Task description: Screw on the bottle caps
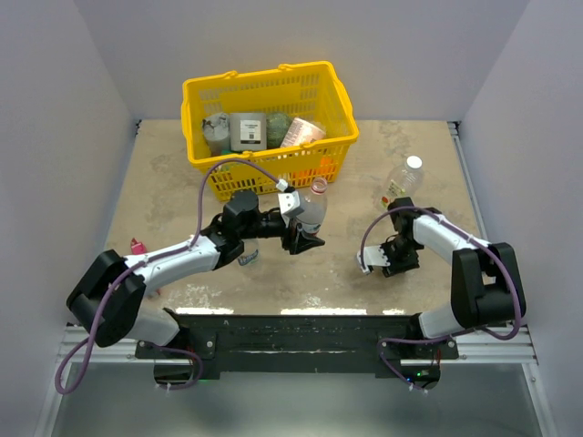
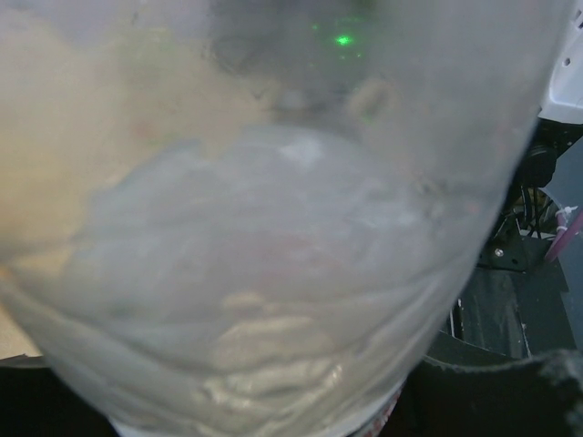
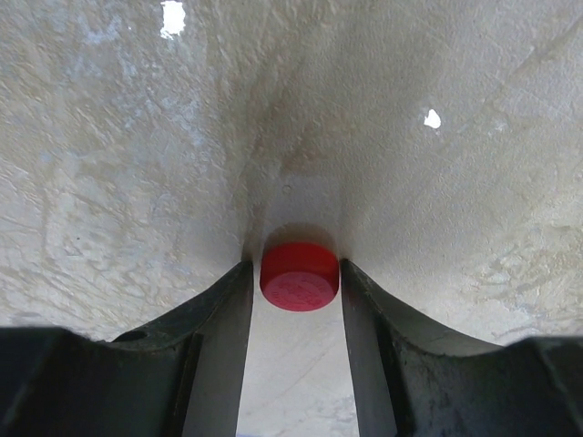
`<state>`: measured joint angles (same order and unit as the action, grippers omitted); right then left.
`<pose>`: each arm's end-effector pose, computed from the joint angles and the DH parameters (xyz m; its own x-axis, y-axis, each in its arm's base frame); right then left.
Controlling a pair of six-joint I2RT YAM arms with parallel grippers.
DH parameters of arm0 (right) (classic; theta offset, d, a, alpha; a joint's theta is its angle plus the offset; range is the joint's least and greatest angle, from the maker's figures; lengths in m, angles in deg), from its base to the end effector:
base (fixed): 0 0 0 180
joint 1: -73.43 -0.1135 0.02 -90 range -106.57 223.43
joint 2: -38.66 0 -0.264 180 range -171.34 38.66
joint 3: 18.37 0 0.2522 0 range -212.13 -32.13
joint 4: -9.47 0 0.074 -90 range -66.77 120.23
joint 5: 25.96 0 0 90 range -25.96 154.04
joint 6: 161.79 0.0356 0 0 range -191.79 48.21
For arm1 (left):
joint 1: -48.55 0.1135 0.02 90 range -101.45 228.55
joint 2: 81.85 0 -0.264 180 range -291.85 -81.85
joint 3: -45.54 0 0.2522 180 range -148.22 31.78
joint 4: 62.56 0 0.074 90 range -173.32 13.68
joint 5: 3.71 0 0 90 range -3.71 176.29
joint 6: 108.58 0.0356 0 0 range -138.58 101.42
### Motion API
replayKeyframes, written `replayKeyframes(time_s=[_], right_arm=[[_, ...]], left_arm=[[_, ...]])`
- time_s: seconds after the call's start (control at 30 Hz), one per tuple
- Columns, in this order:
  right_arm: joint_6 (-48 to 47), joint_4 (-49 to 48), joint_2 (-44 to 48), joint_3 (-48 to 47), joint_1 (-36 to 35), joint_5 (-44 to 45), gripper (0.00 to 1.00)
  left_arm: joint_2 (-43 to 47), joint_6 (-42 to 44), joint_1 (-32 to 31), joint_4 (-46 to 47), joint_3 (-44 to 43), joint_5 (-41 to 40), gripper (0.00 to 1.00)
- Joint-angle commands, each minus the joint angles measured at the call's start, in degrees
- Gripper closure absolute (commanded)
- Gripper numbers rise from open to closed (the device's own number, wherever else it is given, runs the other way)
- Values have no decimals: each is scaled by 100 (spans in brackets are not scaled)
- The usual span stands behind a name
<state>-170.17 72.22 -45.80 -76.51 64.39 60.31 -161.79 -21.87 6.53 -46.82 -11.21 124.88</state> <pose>0.2192 0.0372 0.1549 0.3001 -0.9519 -0.0620 -0.9539 -0.2990 -0.0255 0.2130 -0.2218 0.2609 -0.1526 0.0771 -0.9853 0.9755 0.1714 -0.1376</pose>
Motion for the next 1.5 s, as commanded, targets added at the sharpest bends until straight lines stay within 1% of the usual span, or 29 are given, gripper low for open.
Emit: replayKeyframes(time_s=[0.0,0.27,0.53,0.73,0.97,1.03,1.1,1.17,1.2,1.23,1.27,1.43,1.47], right_arm=[[101,-214,159,122,60,74,53],[188,-329,106,17,183,30,53],[109,48,211,-36,174,-286,54],[109,49,308,0,183,-357,55],[197,23,211,-35,183,-366,67],[215,5,202,-36,183,-348,68],[224,-30,220,-9,174,-331,68],[206,-91,238,78,183,-261,63],[189,-118,246,105,183,-251,63],[197,-179,264,131,174,-251,64],[223,-197,273,149,183,-269,68],[338,-319,281,166,183,-278,72],[364,-338,290,184,183,-286,81]], left_arm=[[-57,-66,36,311,-237,52,100],[-109,-119,36,364,-263,70,100],[-136,-119,36,355,-246,70,100],[-180,-128,18,408,-246,87,100],[-206,-128,27,390,-246,96,100],[-206,-119,18,373,-228,96,100],[-215,-111,27,364,-219,96,100],[-232,-102,18,355,-211,105,100],[-224,-102,18,355,-219,96,100],[-232,-93,18,346,-228,105,100],[-232,-84,18,338,-228,96,100],[-259,-58,18,320,-237,79,100],[-285,-49,10,311,-228,79,100]])
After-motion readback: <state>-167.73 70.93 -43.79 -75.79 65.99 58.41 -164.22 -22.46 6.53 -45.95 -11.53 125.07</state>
